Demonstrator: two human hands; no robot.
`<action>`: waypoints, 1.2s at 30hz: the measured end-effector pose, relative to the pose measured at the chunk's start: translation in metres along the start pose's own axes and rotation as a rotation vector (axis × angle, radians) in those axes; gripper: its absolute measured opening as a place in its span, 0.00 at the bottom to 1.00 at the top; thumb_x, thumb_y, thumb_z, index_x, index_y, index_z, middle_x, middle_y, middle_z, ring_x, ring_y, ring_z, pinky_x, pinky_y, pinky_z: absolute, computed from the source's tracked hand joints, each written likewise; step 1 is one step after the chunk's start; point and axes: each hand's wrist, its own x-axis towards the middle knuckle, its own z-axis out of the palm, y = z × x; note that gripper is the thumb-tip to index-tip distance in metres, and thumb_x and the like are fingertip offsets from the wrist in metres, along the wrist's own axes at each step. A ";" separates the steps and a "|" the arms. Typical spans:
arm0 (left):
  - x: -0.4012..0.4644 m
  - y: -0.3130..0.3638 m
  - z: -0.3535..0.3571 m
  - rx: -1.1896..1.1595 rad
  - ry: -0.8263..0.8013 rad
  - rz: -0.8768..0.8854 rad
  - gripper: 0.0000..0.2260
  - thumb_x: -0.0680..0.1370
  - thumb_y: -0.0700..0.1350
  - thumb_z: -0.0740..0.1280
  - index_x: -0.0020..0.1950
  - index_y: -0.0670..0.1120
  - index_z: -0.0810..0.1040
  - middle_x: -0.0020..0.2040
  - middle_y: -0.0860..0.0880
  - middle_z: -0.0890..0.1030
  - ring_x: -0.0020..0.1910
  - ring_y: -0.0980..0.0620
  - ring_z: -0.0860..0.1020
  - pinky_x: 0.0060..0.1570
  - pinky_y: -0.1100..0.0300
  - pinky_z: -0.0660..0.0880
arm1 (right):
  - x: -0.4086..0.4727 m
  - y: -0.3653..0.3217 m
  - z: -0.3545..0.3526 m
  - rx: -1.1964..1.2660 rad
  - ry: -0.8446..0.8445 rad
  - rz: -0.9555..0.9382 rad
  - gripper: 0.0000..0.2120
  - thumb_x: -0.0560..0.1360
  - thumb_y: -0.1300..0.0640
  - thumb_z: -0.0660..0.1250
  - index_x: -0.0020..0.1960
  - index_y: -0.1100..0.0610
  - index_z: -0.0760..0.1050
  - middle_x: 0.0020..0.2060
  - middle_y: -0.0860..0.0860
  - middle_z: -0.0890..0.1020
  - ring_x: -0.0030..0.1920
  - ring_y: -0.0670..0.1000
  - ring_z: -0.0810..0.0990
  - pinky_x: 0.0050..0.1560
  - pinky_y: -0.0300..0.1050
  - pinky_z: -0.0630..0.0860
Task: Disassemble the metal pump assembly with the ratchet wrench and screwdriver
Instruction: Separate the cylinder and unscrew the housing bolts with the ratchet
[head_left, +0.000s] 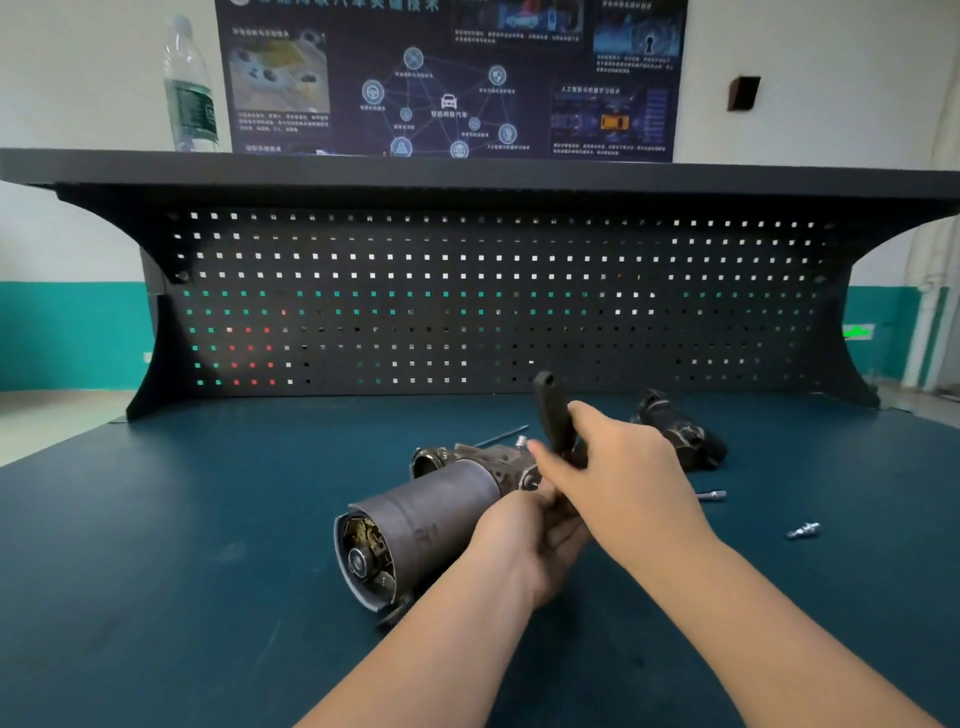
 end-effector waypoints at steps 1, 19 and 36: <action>0.002 0.003 0.001 -0.021 0.011 -0.011 0.10 0.81 0.37 0.59 0.45 0.38 0.78 0.31 0.43 0.80 0.32 0.50 0.80 0.35 0.58 0.78 | 0.001 0.003 0.003 0.063 -0.012 0.004 0.14 0.74 0.43 0.65 0.38 0.47 0.64 0.26 0.44 0.72 0.34 0.52 0.76 0.35 0.47 0.73; 0.025 -0.007 -0.003 -0.176 0.087 0.023 0.03 0.77 0.37 0.66 0.46 0.38 0.75 0.39 0.41 0.78 0.36 0.46 0.78 0.46 0.52 0.75 | 0.019 0.060 0.045 1.057 -0.092 1.059 0.16 0.78 0.48 0.64 0.36 0.58 0.69 0.17 0.49 0.69 0.16 0.44 0.62 0.17 0.32 0.56; 0.022 -0.007 -0.003 -0.256 0.032 0.009 0.06 0.78 0.38 0.65 0.45 0.36 0.77 0.37 0.40 0.82 0.39 0.43 0.81 0.36 0.50 0.81 | 0.022 0.025 0.013 0.373 -0.111 -0.060 0.08 0.74 0.42 0.63 0.38 0.41 0.70 0.30 0.41 0.78 0.30 0.43 0.74 0.32 0.35 0.69</action>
